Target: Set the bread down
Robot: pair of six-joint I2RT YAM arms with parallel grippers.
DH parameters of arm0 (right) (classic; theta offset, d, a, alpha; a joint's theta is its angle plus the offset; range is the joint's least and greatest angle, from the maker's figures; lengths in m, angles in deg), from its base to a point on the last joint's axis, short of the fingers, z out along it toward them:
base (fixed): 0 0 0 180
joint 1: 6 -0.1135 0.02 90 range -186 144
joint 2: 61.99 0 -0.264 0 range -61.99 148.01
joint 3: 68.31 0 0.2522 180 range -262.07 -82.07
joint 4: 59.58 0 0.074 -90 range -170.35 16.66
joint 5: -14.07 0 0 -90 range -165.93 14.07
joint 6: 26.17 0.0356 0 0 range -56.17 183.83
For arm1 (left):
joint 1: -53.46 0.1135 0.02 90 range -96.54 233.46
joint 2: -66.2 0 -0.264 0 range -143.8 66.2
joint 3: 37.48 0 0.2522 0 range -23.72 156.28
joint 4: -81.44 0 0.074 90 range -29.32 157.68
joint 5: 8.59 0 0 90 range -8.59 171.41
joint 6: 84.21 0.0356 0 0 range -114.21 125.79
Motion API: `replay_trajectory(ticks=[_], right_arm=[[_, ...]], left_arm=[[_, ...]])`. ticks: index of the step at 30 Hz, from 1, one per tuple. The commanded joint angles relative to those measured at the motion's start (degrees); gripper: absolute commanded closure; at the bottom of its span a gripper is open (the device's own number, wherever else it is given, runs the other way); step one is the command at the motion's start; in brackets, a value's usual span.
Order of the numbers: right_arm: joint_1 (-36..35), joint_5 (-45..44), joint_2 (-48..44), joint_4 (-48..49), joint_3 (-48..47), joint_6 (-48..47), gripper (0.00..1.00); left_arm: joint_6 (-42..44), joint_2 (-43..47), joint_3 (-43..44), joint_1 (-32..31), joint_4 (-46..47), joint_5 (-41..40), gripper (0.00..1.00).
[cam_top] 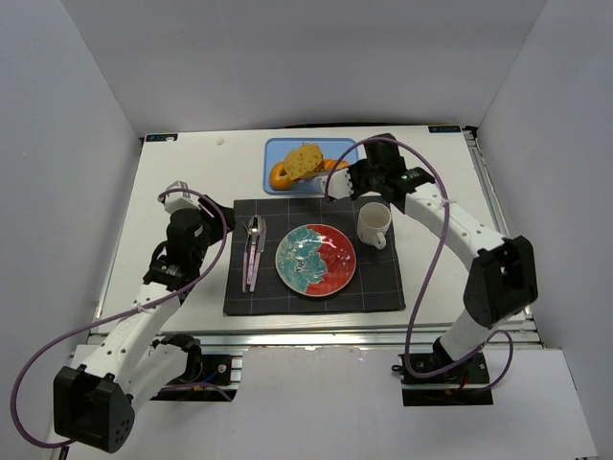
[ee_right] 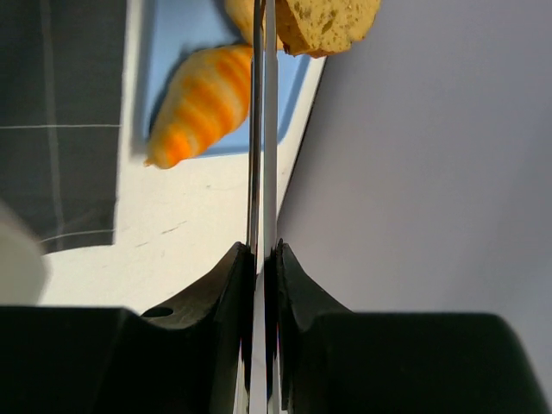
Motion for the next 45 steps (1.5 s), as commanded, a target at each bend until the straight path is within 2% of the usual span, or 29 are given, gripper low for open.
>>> replay_trajectory(ticks=[1, 10, 15, 19, 25, 29, 40, 44, 45], right_arm=[[-0.17, 2.69, -5.41, -1.16, 3.40, 1.67, 0.95], [-1.48, 11.13, -21.22, -12.22, 15.26, 2.02, 0.93], [-3.06, 12.54, -25.36, -16.11, 20.70, 2.99, 0.88], [-3.77, 12.28, -25.98, -15.76, 23.26, 4.13, 0.83], [-3.86, 12.89, -25.28, -17.26, 22.74, 5.54, 0.64], [-3.86, 13.07, -26.60, -17.17, 22.48, 5.19, 0.59], [-3.77, 12.99, -28.80, -17.27, 19.14, 4.75, 0.56], [-2.02, 9.91, -23.98, -9.89, 18.00, 3.96, 0.57], [-0.88, 8.51, -20.40, -8.57, 15.99, 3.87, 0.57]], left_arm=[[0.06, -0.04, 0.79, 0.12, 1.56, 0.58, 0.33], [-0.11, -1.09, 0.88, 0.12, 2.53, 0.93, 0.33], [-0.11, -2.24, 1.23, 0.12, 3.23, 1.63, 0.33], [-0.02, -2.24, 1.58, 0.12, 3.06, 1.63, 0.33], [-0.02, -1.19, 1.49, 0.12, 2.18, 1.20, 0.33], [-0.20, -0.48, 1.23, 0.12, 1.83, 0.84, 0.33], [-0.29, -0.39, 1.14, 0.12, 2.01, 1.28, 0.33], [-0.29, -0.31, 0.97, 0.12, 2.27, 1.46, 0.33], [-0.29, -0.13, 1.05, 0.12, 2.18, 1.46, 0.33]])
